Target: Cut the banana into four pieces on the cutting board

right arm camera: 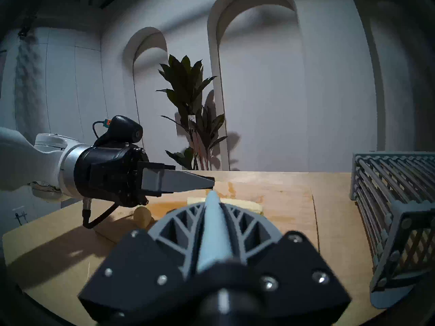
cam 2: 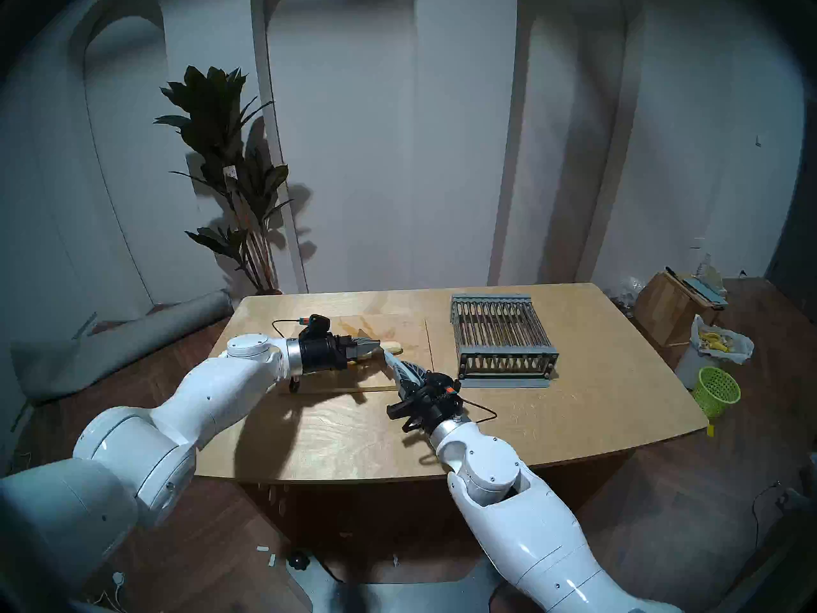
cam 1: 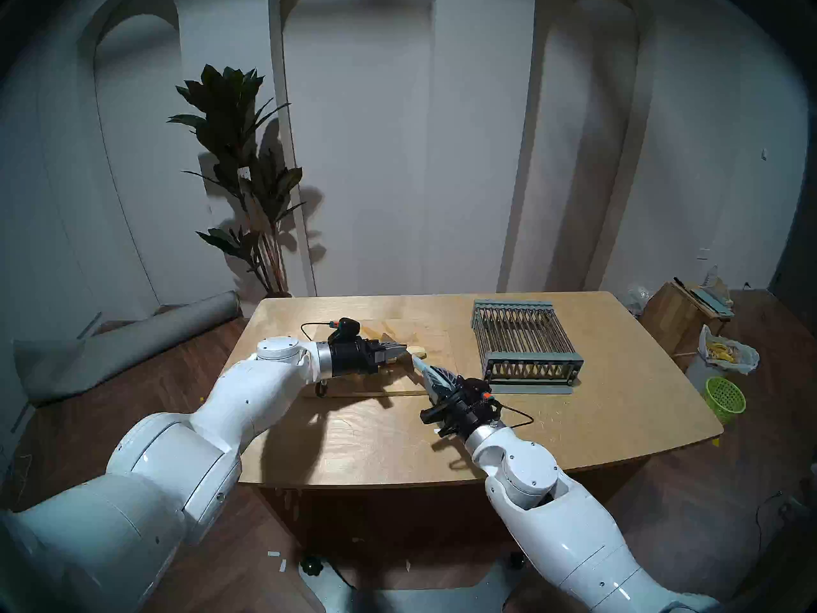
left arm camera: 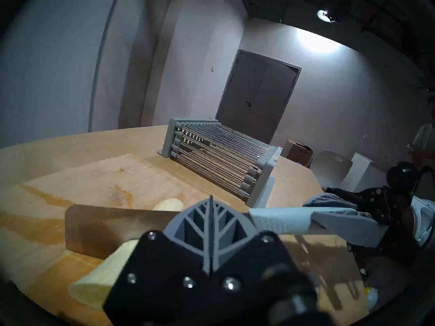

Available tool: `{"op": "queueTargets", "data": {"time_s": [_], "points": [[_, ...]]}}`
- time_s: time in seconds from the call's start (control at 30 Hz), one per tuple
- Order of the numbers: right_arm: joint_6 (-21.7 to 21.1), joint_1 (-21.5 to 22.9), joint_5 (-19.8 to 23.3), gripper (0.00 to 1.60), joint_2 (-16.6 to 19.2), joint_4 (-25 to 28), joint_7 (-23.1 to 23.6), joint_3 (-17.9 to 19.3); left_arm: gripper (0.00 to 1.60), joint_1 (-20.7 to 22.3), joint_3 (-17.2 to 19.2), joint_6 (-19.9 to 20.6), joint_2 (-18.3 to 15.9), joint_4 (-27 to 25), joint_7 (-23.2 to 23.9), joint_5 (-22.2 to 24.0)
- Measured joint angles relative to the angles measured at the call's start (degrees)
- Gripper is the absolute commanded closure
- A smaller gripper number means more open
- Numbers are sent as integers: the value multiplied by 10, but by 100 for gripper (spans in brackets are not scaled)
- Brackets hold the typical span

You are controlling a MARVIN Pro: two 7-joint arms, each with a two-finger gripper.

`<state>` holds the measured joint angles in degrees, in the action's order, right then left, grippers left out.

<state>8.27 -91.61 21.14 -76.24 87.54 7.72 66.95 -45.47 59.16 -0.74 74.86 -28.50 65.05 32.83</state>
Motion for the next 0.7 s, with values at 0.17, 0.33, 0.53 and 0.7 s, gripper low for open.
{"op": "queueTargets", "data": {"time_s": [0.17,0.33,0.53,0.7], "points": [[-31,-1,49,160,-7,4,9,16,160,-2,0,3,-3,-5,1,0],[-79,0,119,160,-16,5,18,39,160,-7,1,2,-5,-9,2,0],[-107,2,154,160,-18,6,26,52,160,-11,1,-1,-6,-13,2,0],[-83,6,120,160,-4,13,28,32,160,-13,1,-3,-6,-16,2,0]]}}
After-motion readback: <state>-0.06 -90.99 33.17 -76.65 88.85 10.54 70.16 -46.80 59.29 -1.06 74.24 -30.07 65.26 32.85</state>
